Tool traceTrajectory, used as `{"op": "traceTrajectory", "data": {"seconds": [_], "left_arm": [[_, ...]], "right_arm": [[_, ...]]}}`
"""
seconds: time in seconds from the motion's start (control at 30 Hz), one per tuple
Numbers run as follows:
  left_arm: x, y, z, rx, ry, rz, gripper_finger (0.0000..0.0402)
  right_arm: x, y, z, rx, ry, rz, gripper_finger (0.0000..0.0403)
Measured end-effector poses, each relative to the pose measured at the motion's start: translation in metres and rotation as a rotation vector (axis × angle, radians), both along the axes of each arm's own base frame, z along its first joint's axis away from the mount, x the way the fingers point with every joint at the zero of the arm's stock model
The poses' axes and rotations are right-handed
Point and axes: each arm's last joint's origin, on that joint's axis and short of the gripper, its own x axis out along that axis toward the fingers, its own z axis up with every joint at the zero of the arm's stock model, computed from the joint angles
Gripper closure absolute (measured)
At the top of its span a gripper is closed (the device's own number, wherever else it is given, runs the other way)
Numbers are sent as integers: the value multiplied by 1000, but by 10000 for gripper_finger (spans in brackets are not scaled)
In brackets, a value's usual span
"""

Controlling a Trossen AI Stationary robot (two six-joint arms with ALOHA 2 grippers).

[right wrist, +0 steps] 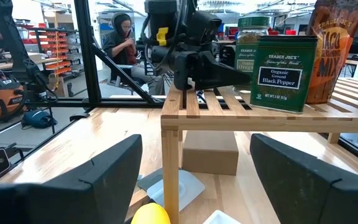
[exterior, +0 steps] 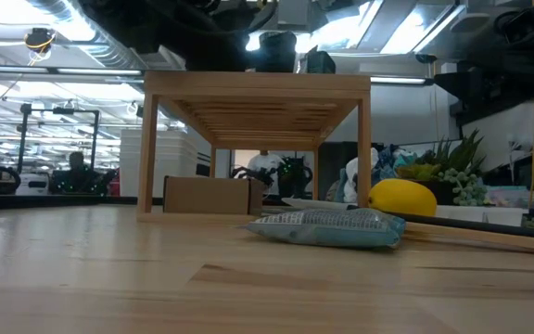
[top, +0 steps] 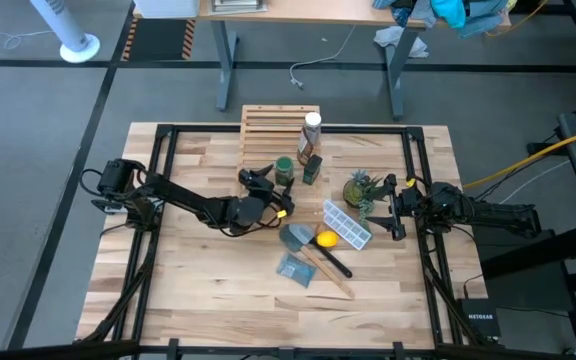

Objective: Shelf spices
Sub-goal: Remove the green seasoning bottle from the shelf

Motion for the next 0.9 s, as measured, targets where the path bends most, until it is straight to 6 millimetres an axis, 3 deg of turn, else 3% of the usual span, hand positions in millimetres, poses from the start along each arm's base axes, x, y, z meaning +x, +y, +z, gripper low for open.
{"op": "traceTrajectory", "data": {"seconds": [0.43, 0.7, 0.9], "left_arm": [[0, -1, 1, 39, 58, -25, 208], [-1, -12, 5, 79, 102, -76, 213], [-13, -34, 29, 156, 127, -157, 214]], "right_arm": [[0, 0, 0, 0, -1, 0, 96], [0, 0, 0, 0, -1, 0, 96], [0, 0, 0, 0, -1, 0, 96]]}}
